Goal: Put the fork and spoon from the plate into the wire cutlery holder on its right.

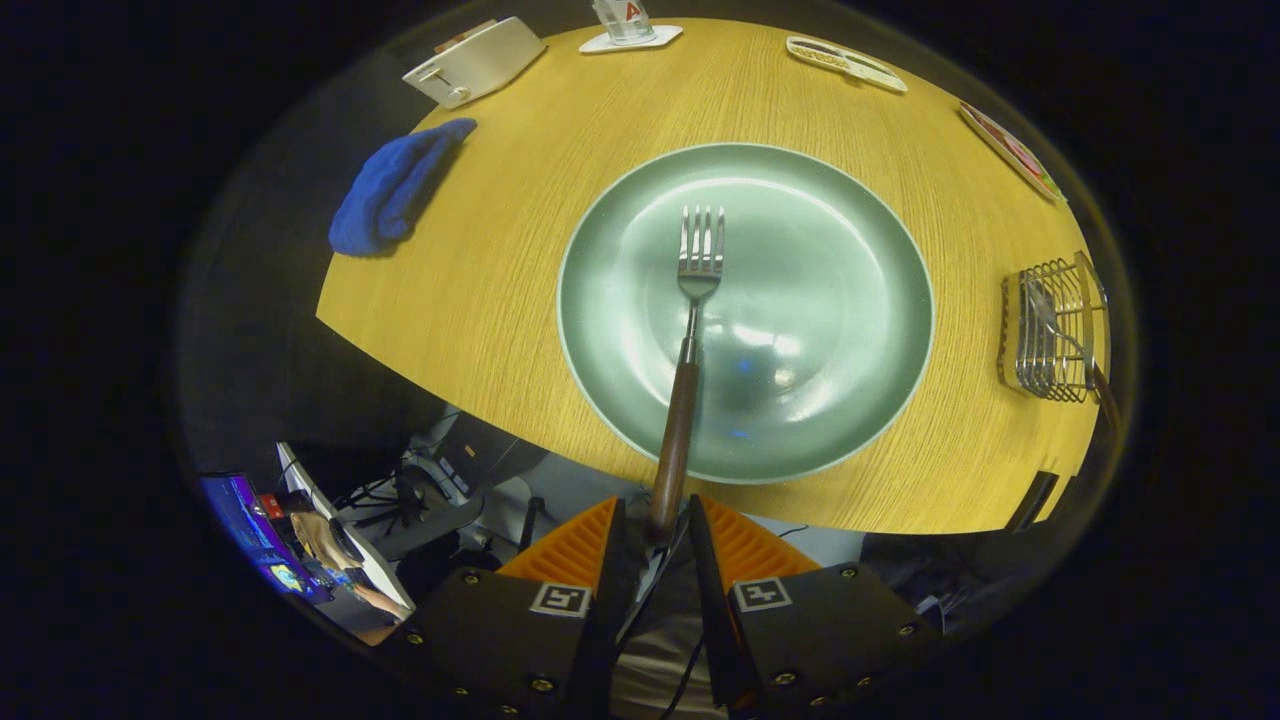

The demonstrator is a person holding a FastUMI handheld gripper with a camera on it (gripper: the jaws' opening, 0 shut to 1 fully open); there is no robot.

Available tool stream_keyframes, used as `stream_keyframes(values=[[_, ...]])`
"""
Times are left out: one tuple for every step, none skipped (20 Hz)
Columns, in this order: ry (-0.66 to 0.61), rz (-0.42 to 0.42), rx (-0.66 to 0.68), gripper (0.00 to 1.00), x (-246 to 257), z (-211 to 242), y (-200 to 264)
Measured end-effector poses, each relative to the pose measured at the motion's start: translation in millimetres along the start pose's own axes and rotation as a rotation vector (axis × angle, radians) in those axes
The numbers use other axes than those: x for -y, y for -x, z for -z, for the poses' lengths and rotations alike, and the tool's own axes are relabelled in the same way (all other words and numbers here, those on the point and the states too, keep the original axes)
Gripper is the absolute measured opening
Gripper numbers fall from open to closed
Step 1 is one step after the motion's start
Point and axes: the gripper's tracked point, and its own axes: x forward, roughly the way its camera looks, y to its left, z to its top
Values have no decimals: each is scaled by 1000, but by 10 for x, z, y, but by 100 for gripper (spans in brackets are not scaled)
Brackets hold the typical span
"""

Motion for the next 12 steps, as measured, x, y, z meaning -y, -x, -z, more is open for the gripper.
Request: stream_keyframes(values=[[0,0,-8,37,6,8,-40],[2,-2,-11,37,3,6,-63],[6,-2,-15,37,10,4,-73],[17,9,-8,37,44,-18,-90],[16,21,11,37,97,19,-169],[25,25,20,26,120,-8,-114],[39,4,23,14,104,-27,-57],[55,-1,35,14,82,-65,-40],[62,13,55,9,126,-75,-17],[90,23,46,3,164,-71,28],[100,6,49,3,160,-41,62],[111,-5,47,3,172,-13,97]])
